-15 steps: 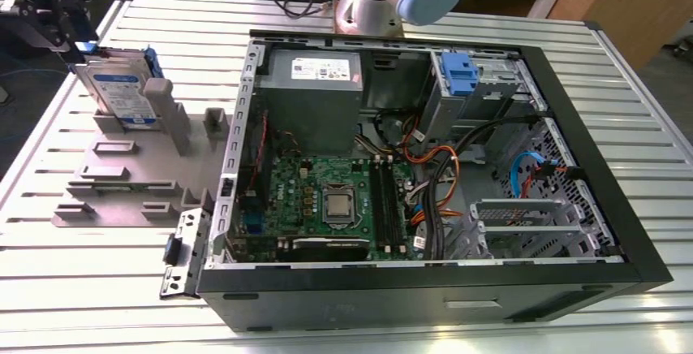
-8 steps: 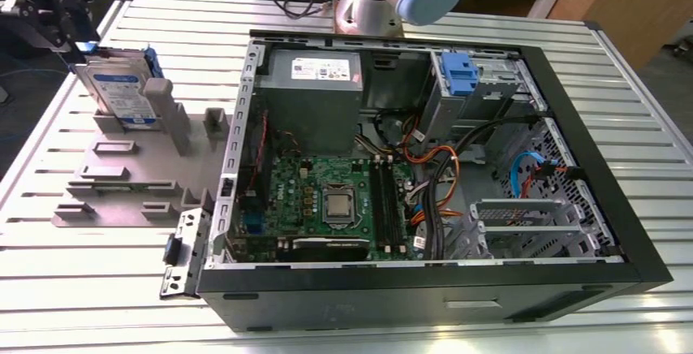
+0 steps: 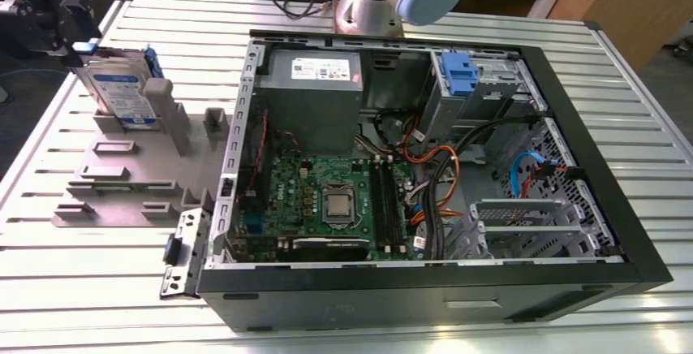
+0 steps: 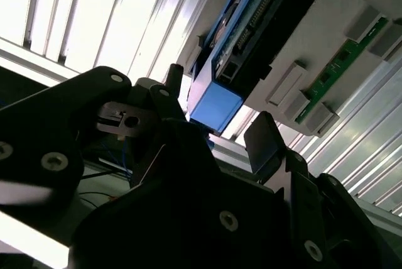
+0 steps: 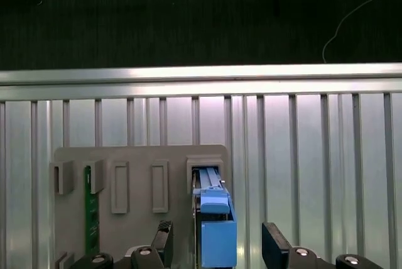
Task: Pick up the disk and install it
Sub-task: 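Pick up the disk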
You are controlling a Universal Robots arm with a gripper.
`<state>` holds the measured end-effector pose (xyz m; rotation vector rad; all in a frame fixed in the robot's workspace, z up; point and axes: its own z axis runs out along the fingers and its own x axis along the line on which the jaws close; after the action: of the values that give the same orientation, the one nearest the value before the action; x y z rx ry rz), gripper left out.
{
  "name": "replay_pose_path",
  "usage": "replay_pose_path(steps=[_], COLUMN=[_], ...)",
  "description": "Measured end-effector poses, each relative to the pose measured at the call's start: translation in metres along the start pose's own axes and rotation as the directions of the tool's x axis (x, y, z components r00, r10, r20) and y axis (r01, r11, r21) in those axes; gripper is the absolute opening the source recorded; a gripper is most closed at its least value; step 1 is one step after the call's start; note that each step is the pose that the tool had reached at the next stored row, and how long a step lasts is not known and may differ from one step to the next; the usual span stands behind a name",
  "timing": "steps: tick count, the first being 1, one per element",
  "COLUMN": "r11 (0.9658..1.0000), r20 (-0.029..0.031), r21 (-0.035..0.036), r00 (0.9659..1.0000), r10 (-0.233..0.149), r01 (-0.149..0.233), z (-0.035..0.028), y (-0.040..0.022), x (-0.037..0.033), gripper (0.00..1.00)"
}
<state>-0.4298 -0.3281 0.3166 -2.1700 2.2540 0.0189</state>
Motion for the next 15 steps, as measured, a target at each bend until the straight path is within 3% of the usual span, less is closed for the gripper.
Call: replay_pose_path(steps=[8, 12, 15], r11=[1.0, 0.9997, 0.9997], r20=[-0.0003, -0.0009, -0.0008], r21=[-0.0093, -0.0187, -0.0187], r00=[1.0, 0.9999, 0.9999], r10=[0.003, 0.013, 0.013], r01=[-0.003, -0.013, -0.013], z=[0.0136, 0.017, 0.0171], y=[0.0016, 0.0014, 0.0014], x=[0.0004, 0.0005, 0.0005], gripper=[0.66, 0.66, 0.66])
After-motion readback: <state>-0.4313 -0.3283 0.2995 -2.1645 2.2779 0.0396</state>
